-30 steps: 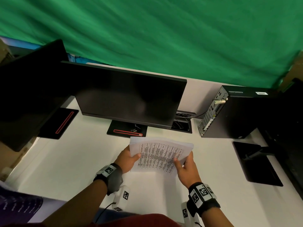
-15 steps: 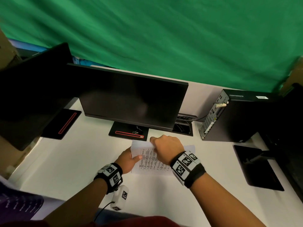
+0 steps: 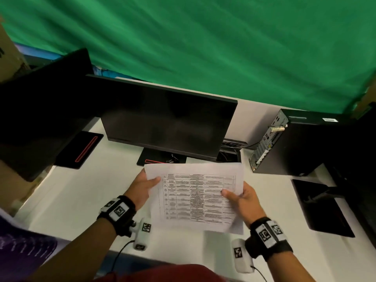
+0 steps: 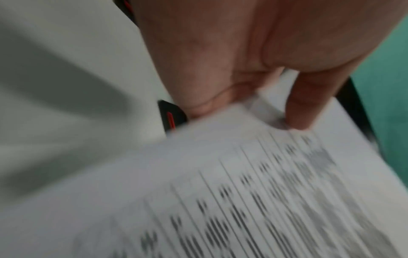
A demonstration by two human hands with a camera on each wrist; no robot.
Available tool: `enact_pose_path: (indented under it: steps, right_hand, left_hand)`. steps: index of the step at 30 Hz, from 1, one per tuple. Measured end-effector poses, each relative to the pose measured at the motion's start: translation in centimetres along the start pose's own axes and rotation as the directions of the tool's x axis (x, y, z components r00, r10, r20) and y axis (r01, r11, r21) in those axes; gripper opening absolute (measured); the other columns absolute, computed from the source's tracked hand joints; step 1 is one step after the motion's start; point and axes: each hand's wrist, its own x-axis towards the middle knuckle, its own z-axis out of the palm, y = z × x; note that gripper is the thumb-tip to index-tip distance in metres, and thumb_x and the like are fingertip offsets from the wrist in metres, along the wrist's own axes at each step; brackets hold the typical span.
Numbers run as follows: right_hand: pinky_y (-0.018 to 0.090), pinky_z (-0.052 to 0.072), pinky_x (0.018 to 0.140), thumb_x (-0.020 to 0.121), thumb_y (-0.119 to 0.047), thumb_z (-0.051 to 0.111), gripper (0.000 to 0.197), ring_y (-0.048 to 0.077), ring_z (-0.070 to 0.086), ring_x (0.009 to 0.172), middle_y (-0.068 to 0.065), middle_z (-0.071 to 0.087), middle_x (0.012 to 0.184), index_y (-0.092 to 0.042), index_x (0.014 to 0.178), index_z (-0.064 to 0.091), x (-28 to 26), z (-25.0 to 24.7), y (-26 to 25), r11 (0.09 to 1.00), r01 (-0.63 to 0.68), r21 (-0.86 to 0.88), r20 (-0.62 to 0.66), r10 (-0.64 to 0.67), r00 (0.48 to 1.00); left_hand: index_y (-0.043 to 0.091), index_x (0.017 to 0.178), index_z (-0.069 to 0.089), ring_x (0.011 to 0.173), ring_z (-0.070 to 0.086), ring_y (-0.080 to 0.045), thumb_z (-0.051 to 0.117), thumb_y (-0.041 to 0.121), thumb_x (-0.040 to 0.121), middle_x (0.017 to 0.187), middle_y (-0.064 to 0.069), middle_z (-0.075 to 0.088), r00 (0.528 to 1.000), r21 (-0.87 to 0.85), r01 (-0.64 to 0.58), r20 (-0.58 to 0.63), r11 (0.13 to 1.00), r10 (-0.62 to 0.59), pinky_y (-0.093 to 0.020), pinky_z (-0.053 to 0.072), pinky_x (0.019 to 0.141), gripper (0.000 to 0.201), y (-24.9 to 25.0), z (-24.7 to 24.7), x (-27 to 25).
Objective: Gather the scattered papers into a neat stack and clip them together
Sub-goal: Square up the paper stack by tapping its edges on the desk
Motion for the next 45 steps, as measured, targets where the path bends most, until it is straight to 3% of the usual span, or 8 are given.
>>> enact_pose_path:
  steps: [4, 7, 9, 14, 17, 19, 24, 45]
  right_hand:
    - [0.041, 0.058, 0.089, 0.089, -0.004, 0.068, 0.029, 0.018, 0.073, 0.095, -0.001, 0.077, 0.104, -0.011, 0.117, 0.065, -0.1, 1.8, 3.4, 0.995, -0.004, 0.098, -0.162, 0.020, 0.987]
    - [0.046, 0.054, 0.097, 0.075, -0.039, 0.081, 0.055, 0.019, 0.070, 0.106, 0.000, 0.075, 0.113, -0.018, 0.123, 0.063, -0.2, 2.1, 5.5, 0.997, -0.026, 0.079, -0.200, 0.041, 0.979]
    - [0.043, 0.055, 0.094, 0.057, -0.056, 0.087, 0.078, 0.018, 0.070, 0.106, 0.000, 0.074, 0.113, -0.021, 0.122, 0.061, -0.5, 1.9, 6.5, 0.996, -0.050, 0.069, -0.179, 0.061, 0.982]
    - [0.031, 0.052, 0.081, 0.058, -0.055, 0.085, 0.058, 0.018, 0.067, 0.096, 0.000, 0.071, 0.105, -0.026, 0.104, 0.065, -0.5, 1.5, 6.7, 0.997, 0.010, 0.079, -0.251, 0.010, 0.968]
    - [0.033, 0.045, 0.088, 0.085, -0.036, 0.075, 0.019, 0.013, 0.063, 0.099, -0.005, 0.070, 0.105, -0.022, 0.095, 0.068, -0.3, 1.9, 6.2, 0.993, 0.069, 0.091, -0.339, -0.034, 0.940]
    - [0.034, 0.046, 0.089, 0.091, -0.031, 0.069, 0.008, 0.015, 0.063, 0.099, -0.007, 0.071, 0.101, -0.023, 0.089, 0.068, 0.1, 2.1, 6.1, 0.996, 0.055, 0.071, -0.376, -0.025, 0.926]
    - [0.035, 0.044, 0.089, 0.096, -0.029, 0.062, 0.014, 0.018, 0.060, 0.096, -0.005, 0.069, 0.099, -0.019, 0.087, 0.067, 0.8, 2.1, 6.3, 0.997, 0.036, 0.064, -0.407, -0.007, 0.913]
    - [0.031, 0.044, 0.078, 0.096, -0.028, 0.061, 0.016, 0.016, 0.058, 0.089, -0.003, 0.068, 0.094, -0.017, 0.086, 0.066, 1.1, 1.6, 5.8, 0.998, 0.051, -0.020, -0.439, -0.055, 0.897]
  left_hand:
    - [0.021, 0.117, 0.051, 0.100, 0.065, -0.021, 0.057, 0.014, 0.095, 0.109, -0.004, 0.067, 0.971, 0.255, -0.131, -0.160, 0.958, 0.175, -0.038, 0.055, 0.086, 0.025, 0.5, 2.8, 0.0]
    - [0.024, 0.114, 0.049, 0.097, 0.064, -0.016, 0.058, 0.017, 0.094, 0.105, -0.001, 0.065, 0.972, 0.329, -0.141, -0.134, 0.934, 0.194, -0.025, 0.053, 0.074, 0.022, -0.7, 3.2, -0.5]
    - [0.030, 0.107, 0.050, 0.096, 0.064, -0.022, 0.061, 0.022, 0.093, 0.103, -0.004, 0.064, 0.980, 0.329, -0.099, -0.133, 0.939, 0.150, -0.030, 0.053, 0.076, 0.019, -1.8, 3.0, -0.8]
    - [0.026, 0.099, 0.056, 0.090, 0.066, -0.030, 0.054, 0.032, 0.096, 0.096, -0.005, 0.068, 0.975, 0.244, -0.076, -0.186, 0.967, 0.124, -0.036, 0.056, 0.072, 0.007, -2.4, 2.5, -0.8]
    - [0.024, 0.093, 0.058, 0.086, 0.069, -0.026, 0.052, 0.039, 0.096, 0.093, -0.004, 0.071, 0.962, 0.267, -0.083, -0.229, 0.960, 0.147, -0.037, 0.058, 0.074, 0.017, -2.1, 2.9, -0.4]
    - [0.022, 0.090, 0.060, 0.083, 0.069, -0.024, 0.052, 0.038, 0.096, 0.090, -0.003, 0.073, 0.951, 0.285, -0.077, -0.267, 0.955, 0.157, -0.037, 0.057, 0.073, 0.019, -2.1, 3.0, 0.1]
    - [0.018, 0.087, 0.067, 0.082, 0.064, -0.022, 0.050, 0.025, 0.096, 0.093, -0.002, 0.070, 0.944, 0.293, -0.148, -0.243, 0.944, 0.224, -0.030, 0.050, 0.067, 0.020, -1.8, 3.0, 0.4]
    - [0.023, 0.090, 0.066, 0.082, 0.066, -0.026, 0.047, 0.032, 0.096, 0.091, 0.004, 0.069, 0.939, 0.320, -0.143, -0.254, 0.937, 0.231, -0.032, 0.051, 0.062, 0.022, -2.5, 2.7, 1.1]
